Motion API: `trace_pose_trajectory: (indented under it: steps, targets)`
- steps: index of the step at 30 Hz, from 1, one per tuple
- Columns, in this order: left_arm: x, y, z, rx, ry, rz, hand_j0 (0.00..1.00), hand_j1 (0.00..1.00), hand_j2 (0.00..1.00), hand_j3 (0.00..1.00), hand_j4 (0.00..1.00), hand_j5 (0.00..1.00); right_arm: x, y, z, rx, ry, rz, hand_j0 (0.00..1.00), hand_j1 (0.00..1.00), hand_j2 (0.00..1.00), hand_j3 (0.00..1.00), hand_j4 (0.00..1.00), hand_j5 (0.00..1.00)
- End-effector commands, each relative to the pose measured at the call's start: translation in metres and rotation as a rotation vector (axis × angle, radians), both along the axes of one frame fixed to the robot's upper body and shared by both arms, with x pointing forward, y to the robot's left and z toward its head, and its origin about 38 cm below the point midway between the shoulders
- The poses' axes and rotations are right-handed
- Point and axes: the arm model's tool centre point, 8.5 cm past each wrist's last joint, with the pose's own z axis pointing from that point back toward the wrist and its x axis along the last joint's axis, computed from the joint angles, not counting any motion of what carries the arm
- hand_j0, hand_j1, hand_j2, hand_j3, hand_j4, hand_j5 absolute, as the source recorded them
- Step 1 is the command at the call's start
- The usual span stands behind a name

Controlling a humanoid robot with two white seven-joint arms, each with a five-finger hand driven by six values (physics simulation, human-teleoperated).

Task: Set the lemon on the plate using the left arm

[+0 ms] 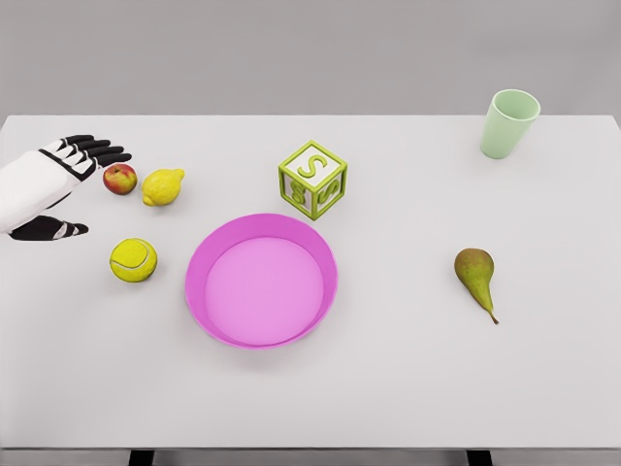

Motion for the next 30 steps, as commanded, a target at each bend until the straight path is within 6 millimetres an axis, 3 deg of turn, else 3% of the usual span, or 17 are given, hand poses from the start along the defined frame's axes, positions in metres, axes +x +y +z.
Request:
trace_pose_trajectory:
  steps: [1,9,14,21,30]
  targets:
    - [0.0,0.0,0.001,-0.005,-0.001,0.0,1.0,1.0,1.0,1.0,1.0,1.0,0.0,0.0,0.0,0.0,-0.001,0.0,1.0,1.0,1.0,1.0,1.0,1.0]
    - [0.003,0.006,0.006,-0.033,-0.003,0.01,1.0,1.0,1.0,1.0,1.0,1.0,0.0,0.0,0.0,0.001,0.001,0.0,1.0,1.0,1.0,1.0,1.0,1.0]
    - [0.027,0.026,0.007,-0.022,0.044,0.068,1.0,1.0,1.0,1.0,1.0,1.0,0.0,0.0,0.0,0.001,0.001,0.0,1.0,1.0,1.0,1.0,1.0,1.0]
    - [0.066,-0.002,0.002,0.06,0.217,-0.037,1.0,1.0,1.0,1.0,1.0,1.0,0.0,0.0,0.0,0.0,-0.001,0.0,1.0,1.0,1.0,1.0,1.0,1.0]
    - [0.095,-0.021,0.002,0.063,0.273,-0.082,1.0,1.0,1.0,1.0,1.0,1.0,0.0,0.0,0.0,0.0,-0.001,0.0,1.0,1.0,1.0,1.0,1.0,1.0]
